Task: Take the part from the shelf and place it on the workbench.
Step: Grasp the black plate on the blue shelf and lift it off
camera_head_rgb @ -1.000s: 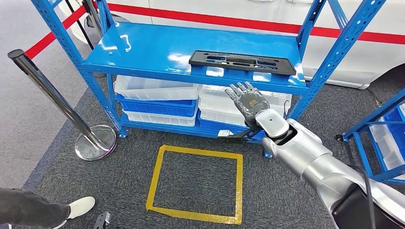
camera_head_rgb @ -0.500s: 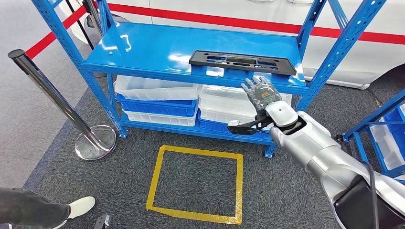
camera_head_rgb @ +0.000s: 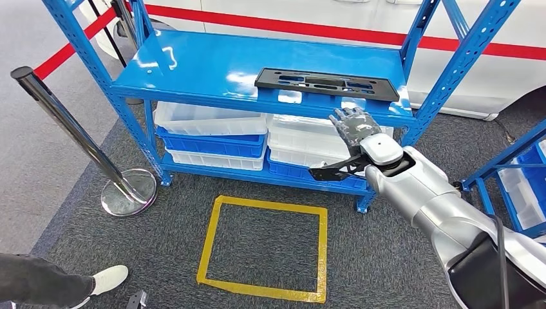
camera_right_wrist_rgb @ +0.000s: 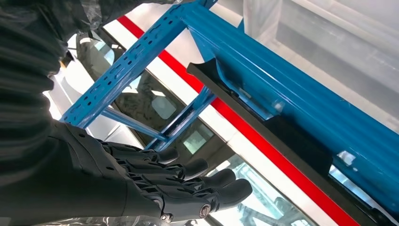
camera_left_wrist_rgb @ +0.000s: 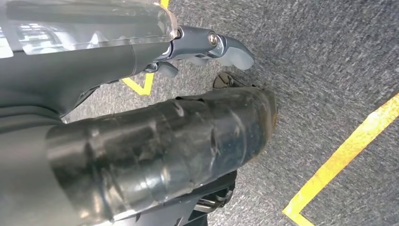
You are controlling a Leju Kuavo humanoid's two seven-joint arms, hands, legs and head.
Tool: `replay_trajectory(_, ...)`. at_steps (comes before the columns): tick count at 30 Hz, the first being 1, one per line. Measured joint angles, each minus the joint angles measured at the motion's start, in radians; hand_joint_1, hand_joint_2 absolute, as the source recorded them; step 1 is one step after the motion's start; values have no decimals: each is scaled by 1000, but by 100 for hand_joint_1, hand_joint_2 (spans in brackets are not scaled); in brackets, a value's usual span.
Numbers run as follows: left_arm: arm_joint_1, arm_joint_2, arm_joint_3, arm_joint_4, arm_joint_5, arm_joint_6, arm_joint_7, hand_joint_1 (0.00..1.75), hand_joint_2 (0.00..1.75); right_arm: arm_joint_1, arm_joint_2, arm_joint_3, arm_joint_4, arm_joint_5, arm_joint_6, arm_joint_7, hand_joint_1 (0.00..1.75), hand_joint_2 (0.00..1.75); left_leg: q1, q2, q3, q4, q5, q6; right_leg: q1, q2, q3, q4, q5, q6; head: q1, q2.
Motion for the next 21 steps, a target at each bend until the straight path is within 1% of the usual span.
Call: replay_trajectory(21, 5, -25, 71, -40, -44, 0, 20, 0, 0, -1, 25, 2, 21, 0, 36, -1, 0, 175, 0, 0, 0, 0, 0, 0, 0, 0, 0, 0, 0, 0, 0, 0)
